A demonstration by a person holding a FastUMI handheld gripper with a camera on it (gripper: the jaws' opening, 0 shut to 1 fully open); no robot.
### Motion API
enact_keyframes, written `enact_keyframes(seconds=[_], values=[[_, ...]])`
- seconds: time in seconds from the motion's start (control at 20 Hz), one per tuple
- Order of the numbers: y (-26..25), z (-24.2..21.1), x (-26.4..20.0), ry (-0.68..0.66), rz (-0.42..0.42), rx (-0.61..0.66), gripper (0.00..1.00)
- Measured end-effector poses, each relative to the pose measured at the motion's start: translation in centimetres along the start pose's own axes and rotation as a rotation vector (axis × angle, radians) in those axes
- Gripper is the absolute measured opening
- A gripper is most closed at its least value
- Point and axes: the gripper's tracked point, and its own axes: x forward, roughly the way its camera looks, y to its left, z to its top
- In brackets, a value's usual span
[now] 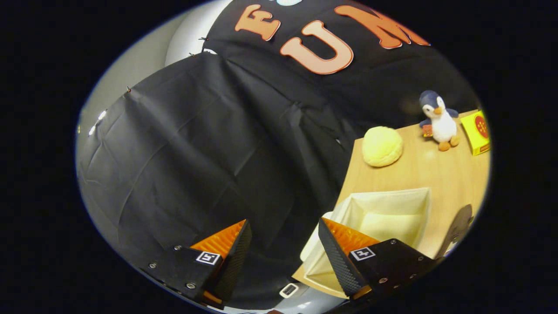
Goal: Open the storage box then place both shoes into the box .Put the left shoe in first, then the right shoe, with the right side of both shoes facing outward in a uniform manner.
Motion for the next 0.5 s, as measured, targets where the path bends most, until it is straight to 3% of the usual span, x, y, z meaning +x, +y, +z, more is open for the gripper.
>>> enact_keyframes(seconds=[0.25,0.5], values=[[-8.1,1.7,-5.6,-0.114,-0.175,-0.121,0.96],[-16.0,0.5,-10.3,-0.13,-0.345,-0.202,0.96]])
